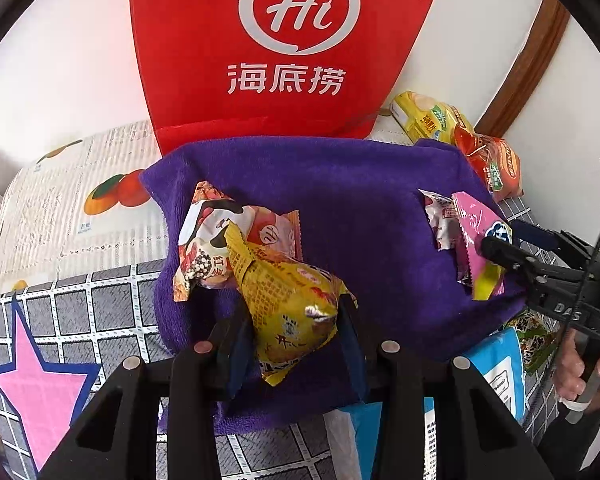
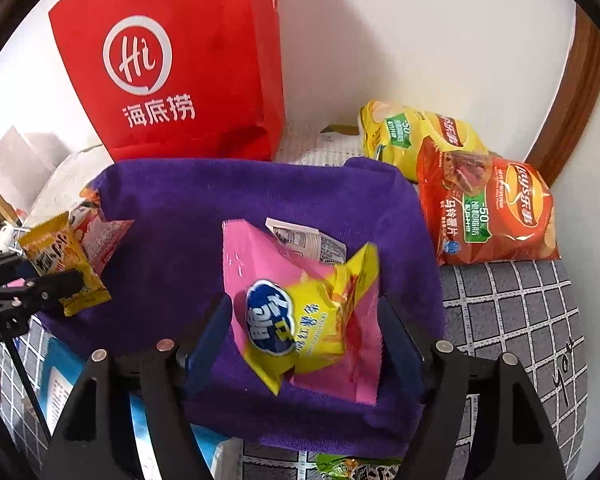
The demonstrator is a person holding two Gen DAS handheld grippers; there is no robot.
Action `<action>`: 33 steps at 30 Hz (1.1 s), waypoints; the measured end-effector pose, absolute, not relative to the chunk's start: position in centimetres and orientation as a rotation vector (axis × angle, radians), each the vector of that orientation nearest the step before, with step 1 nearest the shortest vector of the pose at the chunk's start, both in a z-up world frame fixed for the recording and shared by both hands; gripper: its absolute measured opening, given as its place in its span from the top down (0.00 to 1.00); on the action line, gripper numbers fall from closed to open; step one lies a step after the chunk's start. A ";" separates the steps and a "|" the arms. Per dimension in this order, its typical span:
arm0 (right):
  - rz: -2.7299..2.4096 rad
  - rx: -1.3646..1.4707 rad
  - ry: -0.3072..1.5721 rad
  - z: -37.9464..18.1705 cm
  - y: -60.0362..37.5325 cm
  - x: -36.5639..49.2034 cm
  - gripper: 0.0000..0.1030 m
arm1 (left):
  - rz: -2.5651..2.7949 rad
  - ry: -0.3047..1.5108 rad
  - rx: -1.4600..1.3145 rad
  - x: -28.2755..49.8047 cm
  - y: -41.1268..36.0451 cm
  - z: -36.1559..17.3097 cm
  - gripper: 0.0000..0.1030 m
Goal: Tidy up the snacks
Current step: 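Open both grippers to drop the bags onto the towel, then grasp the green triangular packet with the right gripper while the left grasps the pink candy stick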
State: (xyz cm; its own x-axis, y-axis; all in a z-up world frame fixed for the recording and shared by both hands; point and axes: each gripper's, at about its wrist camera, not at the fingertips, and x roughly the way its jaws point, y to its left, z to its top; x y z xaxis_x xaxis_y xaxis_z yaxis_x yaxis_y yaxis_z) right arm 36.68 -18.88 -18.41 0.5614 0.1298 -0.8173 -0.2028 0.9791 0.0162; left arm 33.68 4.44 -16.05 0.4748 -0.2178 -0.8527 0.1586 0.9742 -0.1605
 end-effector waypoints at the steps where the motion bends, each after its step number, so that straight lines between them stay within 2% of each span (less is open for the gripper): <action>1: 0.197 -0.076 0.957 -18.2 -19.0 36.6 0.27 | -0.231 1.055 -0.062 33.8 4.4 -16.2 0.62; 7: 0.184 -0.055 0.911 -16.0 -19.6 34.7 0.27 | -0.236 1.067 -0.054 33.7 3.9 -16.2 0.61; 9: 0.183 -0.041 0.903 -15.4 -20.0 33.9 0.27 | -0.241 1.066 -0.061 33.6 3.8 -15.8 0.49; 10: 0.188 -0.030 0.904 -15.1 -20.3 33.4 0.27 | -0.243 1.060 -0.064 33.5 3.9 -15.6 0.48; 20: 0.127 0.025 0.896 -14.0 -23.3 27.9 0.27 | -0.241 0.988 -0.077 31.5 4.4 -11.9 0.46; 33: 0.083 0.076 1.011 -20.3 -26.0 25.7 0.27 | -0.205 0.960 -0.072 26.5 5.8 -10.4 0.43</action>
